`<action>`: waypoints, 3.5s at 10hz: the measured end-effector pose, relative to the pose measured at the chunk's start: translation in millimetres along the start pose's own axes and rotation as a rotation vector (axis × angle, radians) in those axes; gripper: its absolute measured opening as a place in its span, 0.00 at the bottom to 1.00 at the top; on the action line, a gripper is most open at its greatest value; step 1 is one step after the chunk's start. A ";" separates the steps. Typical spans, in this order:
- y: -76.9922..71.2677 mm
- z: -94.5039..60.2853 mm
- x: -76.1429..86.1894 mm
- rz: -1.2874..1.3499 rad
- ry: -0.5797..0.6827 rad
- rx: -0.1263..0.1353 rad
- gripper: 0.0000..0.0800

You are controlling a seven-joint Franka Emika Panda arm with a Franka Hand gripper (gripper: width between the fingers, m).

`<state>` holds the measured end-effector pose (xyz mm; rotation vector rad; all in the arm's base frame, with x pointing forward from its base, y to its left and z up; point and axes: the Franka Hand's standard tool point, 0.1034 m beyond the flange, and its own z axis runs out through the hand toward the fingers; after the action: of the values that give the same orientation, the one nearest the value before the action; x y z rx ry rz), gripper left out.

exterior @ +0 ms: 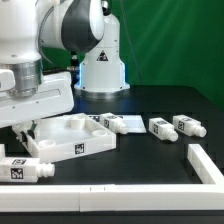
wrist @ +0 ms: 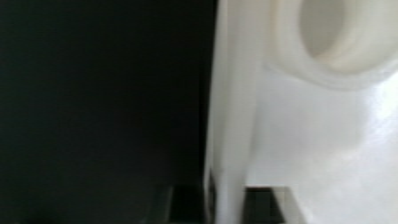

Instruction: Assemble one leg

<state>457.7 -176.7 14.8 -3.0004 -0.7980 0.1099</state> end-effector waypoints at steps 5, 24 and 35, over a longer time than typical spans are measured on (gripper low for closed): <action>-16.2 -49.4 75.3 -0.117 -0.054 0.057 0.07; -78.6 -22.5 178.5 0.583 -0.009 -0.043 0.07; -79.2 -12.0 176.4 0.546 -0.033 -0.042 0.07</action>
Offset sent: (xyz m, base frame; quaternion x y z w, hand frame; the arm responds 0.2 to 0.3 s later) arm 0.0621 0.0445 0.0514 0.0558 -0.0567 -0.1086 0.9909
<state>572.1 -20.4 20.4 -3.1709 0.0383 0.1560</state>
